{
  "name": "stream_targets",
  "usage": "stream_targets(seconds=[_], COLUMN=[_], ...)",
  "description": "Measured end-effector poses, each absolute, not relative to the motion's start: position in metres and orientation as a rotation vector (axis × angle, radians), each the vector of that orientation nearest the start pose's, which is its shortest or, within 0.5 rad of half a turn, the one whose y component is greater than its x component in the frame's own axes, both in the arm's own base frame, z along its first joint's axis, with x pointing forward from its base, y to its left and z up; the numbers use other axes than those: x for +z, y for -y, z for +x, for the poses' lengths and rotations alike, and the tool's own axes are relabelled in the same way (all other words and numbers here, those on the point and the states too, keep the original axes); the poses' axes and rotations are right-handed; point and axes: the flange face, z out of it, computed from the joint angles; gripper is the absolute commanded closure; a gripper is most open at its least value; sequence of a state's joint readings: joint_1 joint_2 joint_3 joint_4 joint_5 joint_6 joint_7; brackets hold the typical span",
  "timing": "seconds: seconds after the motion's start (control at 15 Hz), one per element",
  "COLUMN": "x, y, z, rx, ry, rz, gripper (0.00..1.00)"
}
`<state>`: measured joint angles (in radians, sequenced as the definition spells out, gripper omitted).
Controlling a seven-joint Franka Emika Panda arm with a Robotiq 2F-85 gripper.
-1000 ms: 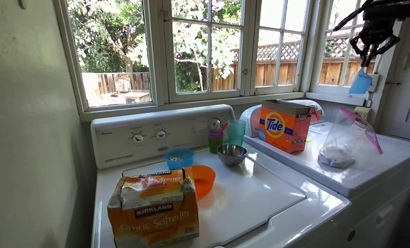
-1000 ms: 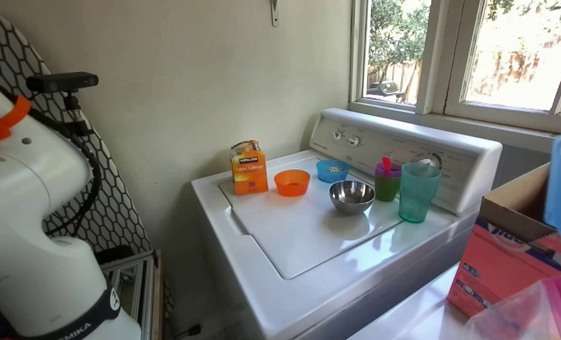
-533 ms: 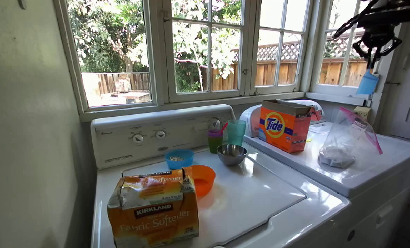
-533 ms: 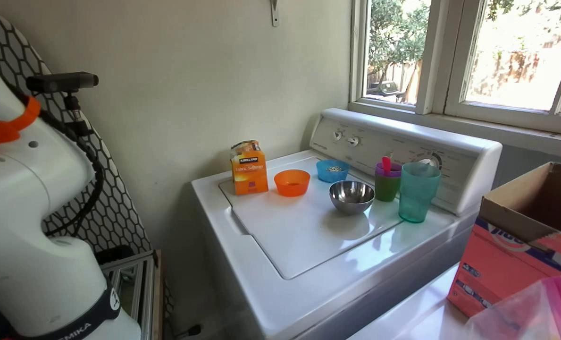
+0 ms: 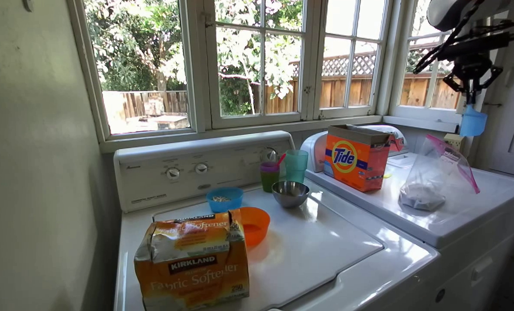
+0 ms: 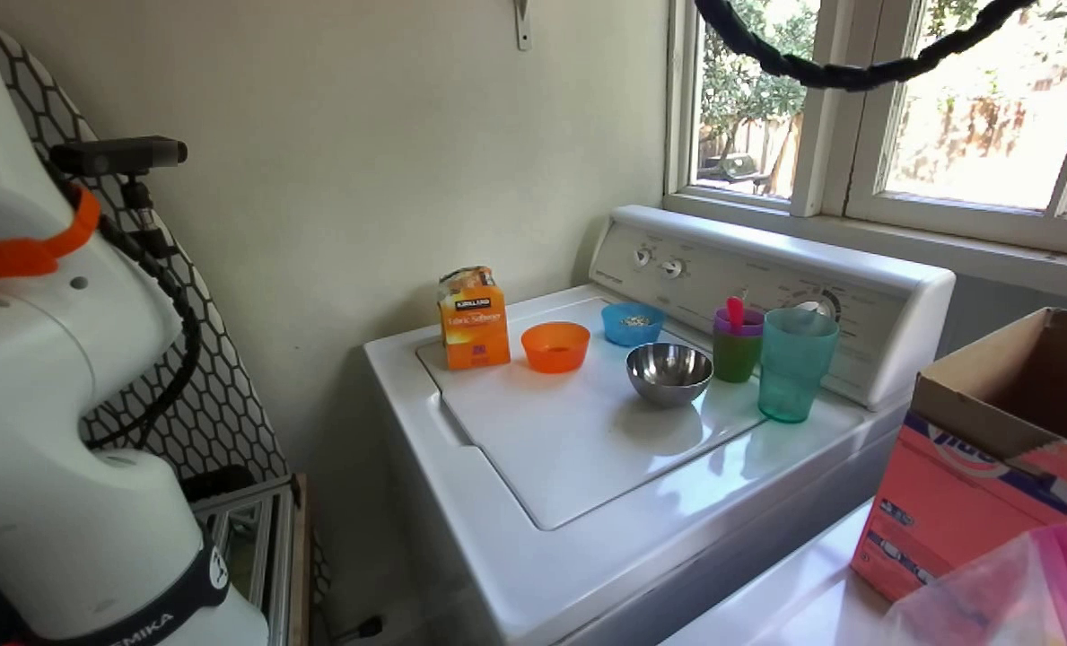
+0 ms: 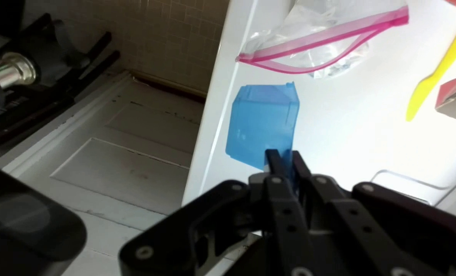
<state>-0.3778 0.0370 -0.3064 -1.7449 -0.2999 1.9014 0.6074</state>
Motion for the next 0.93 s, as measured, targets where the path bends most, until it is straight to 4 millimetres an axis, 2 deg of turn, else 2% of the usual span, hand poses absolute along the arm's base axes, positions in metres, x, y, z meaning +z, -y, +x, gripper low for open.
stream_targets(seconds=[0.53, 0.93], x=[0.523, 0.522], y=[0.378, 0.375], z=[0.457, 0.459], rx=[0.003, 0.003], ry=[-1.963, -1.951], rz=[-2.810, -2.793], gripper=[0.98, 0.98])
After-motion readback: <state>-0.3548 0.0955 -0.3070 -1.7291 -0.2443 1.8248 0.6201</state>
